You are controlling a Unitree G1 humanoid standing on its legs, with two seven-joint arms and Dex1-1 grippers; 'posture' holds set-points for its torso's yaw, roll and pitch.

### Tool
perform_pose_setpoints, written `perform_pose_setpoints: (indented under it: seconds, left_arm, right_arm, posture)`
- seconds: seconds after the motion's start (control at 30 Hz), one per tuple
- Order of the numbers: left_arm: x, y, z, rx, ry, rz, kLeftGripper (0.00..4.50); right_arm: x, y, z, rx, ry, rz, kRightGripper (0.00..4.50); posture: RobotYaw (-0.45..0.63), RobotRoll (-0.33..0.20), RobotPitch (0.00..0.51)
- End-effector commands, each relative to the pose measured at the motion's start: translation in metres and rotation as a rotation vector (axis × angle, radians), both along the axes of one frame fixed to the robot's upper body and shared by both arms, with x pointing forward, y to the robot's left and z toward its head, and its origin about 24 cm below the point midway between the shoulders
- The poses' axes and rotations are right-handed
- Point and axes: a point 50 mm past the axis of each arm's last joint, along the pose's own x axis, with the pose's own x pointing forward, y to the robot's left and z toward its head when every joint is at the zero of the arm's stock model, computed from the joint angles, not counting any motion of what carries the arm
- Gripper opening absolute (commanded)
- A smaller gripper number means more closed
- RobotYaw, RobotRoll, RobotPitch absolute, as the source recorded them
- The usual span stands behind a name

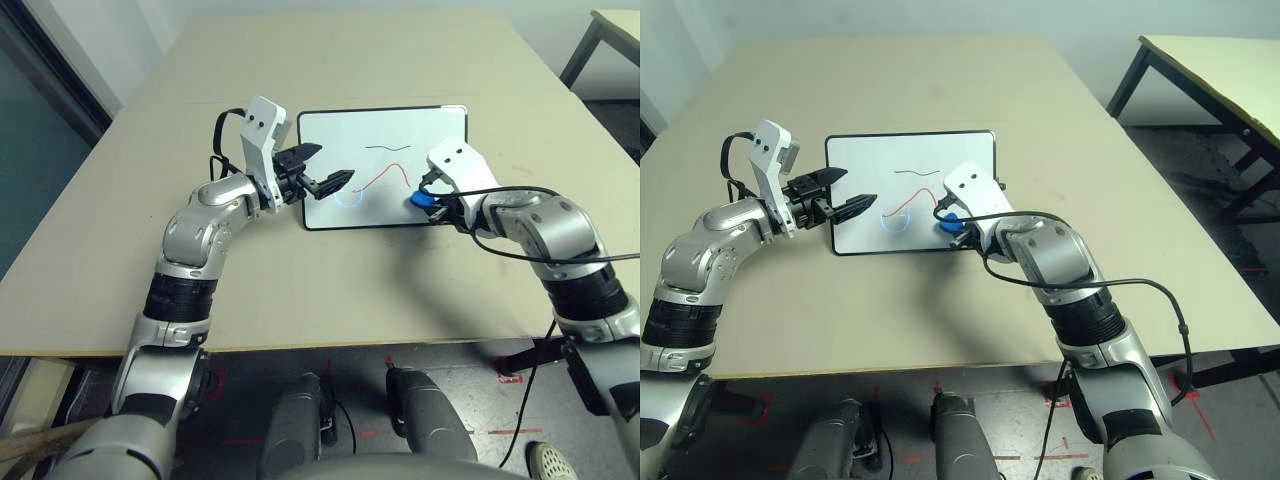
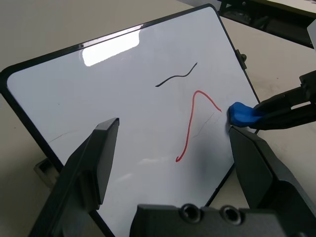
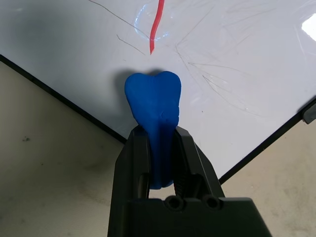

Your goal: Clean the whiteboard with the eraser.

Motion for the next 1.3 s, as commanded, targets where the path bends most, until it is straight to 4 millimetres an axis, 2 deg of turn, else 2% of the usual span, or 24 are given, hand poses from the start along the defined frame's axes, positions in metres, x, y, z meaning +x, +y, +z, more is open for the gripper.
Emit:
perform_pose_setpoints:
  seconds: [0.03, 0.23, 0.37, 0.5, 0.6, 0.7, 0.8, 1.03, 1.17, 1.3]
  left_arm:
    - [-0.002, 0.000, -0.001, 0.007, 0.003, 0.000, 4.50]
    - [-0.002, -0.001, -0.001, 0.006, 0.003, 0.000, 4.50]
    - [-0.002, -0.001, -0.001, 0.006, 0.003, -0.001, 4.50]
    - [-0.003, -0.002, -0.001, 0.006, 0.004, -0.002, 4.50]
    - [-0.003, -0.002, -0.002, 0.007, 0.006, -0.003, 4.50]
    - [-0.003, -0.001, -0.003, 0.009, 0.008, -0.003, 4.50]
    - [-0.004, -0.001, -0.003, 0.010, 0.007, -0.002, 4.50]
    - [-0.005, 0.001, -0.005, 0.010, 0.011, 0.004, 4.50]
    - [-0.005, 0.001, -0.006, 0.008, 0.012, 0.004, 4.50]
    - [-0.005, 0.000, -0.006, 0.008, 0.014, 0.002, 4.50]
  right_arm:
    - [-0.009, -0.002, -0.015, -0.034, 0.068, -0.011, 0.57]
    - [-0.015, 0.000, -0.019, -0.035, 0.096, -0.004, 0.57]
    - [0.007, -0.005, 0.004, 0.014, -0.049, -0.081, 0.57]
    - [0.019, 0.004, 0.026, 0.087, -0.155, -0.063, 0.57]
    - [0.024, 0.011, 0.034, 0.114, -0.196, -0.044, 0.57]
    - [0.024, 0.018, 0.030, 0.110, -0.182, -0.012, 0.57]
    - [0.017, 0.024, 0.018, 0.081, -0.124, 0.032, 0.57]
    - [0.002, 0.024, 0.002, 0.024, -0.030, 0.071, 0.57]
    - [0.002, 0.023, 0.002, 0.010, -0.026, 0.070, 0.57]
    - [0.013, 0.019, 0.013, 0.003, -0.087, 0.042, 0.57]
  posture:
    - [-0.15, 0.000, 0.159]
    - [-0.15, 0.000, 0.159]
    - [-0.15, 0.000, 0.158]
    - [-0.15, 0.000, 0.159]
    - [-0.15, 0.000, 0.160]
    - [-0.15, 0.000, 0.161]
    - [-0.15, 0.000, 0.163]
    - [-0.14, 0.000, 0.167]
    - [-0.15, 0.000, 0.168]
    - [-0.15, 0.000, 0.172]
